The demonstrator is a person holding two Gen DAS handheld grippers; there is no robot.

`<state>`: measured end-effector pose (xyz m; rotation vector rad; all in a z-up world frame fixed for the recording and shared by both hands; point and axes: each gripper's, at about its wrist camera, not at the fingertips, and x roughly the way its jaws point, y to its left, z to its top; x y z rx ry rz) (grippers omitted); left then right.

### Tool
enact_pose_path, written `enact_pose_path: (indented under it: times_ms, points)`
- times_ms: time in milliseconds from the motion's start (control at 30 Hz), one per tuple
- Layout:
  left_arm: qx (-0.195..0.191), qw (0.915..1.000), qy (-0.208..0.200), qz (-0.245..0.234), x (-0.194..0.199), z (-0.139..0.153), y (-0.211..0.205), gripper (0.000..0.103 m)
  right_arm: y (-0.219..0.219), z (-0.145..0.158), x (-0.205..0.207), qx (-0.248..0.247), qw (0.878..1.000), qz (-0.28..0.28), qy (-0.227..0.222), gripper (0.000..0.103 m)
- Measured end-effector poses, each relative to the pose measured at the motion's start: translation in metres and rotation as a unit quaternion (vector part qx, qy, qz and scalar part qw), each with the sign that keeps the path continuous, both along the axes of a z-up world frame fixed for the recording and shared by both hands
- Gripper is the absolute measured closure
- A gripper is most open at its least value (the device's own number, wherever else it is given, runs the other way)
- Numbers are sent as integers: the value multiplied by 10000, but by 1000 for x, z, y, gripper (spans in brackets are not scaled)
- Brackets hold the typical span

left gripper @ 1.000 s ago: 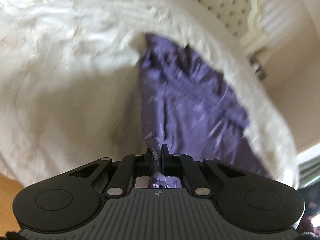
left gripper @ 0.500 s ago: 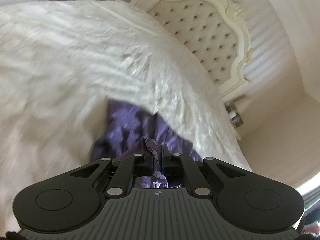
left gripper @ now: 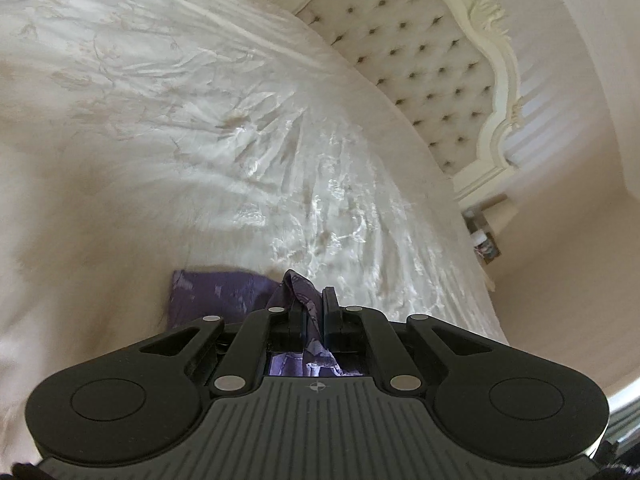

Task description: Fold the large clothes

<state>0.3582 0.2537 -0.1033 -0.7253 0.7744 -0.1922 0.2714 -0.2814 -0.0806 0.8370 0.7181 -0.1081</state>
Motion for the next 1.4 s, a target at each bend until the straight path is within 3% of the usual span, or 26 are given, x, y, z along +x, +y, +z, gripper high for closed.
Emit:
enact_pose_path:
  times_ms: [400, 500, 533, 633, 700, 733, 767, 867, 1000, 1067, 1200, 1400]
  points:
    - [619, 9965, 550, 96, 60, -34, -18, 96, -8, -45, 78, -203, 9962, 334, 777, 89]
    - [737, 9942, 754, 185, 68, -45, -21, 93, -6, -58, 92, -264, 9936, 454, 999, 82]
    - [687, 9941, 818, 210, 70, -50, -22, 90, -5, -62, 97, -282, 9928, 481, 1058, 82]
    - [494, 9946, 887, 193, 75, -61, -21, 68, -5, -74, 106, -278, 9912, 601, 1150, 68]
    - [523, 9951, 809, 224, 76, -61, -20, 46, -7, -79, 108, -216, 9919, 640, 1079, 54]
    - [624, 9951, 700, 299, 74, -59, -19, 26, -8, -81, 108, -174, 9924, 657, 1022, 46]
    - [743, 9945, 633, 368, 74, -57, -18, 17, -8, -83, 109, -150, 9928, 668, 982, 40]
    - [993, 9923, 565, 480, 73, -48, -12, 17, -7, -85, 112, -381, 9932, 654, 889, 29]
    - [1540, 9864, 488, 309, 70, -29, -20, 16, 6, -71, 110, -1119, 9885, 702, 729, 26]
    - [1921, 9803, 461, 76, 66, -20, -39, 16, 22, -61, 108, -1599, 9800, 1015, 611, 26]
    - [2402, 9674, 373, -716, 54, -20, -95, 16, 78, -53, 98, -2321, 9495, 2082, 353, 27]
    - [2839, 9347, 130, -2135, 43, -47, -179, 16, 160, -75, 91, -2958, 8863, 3554, 271, 27]
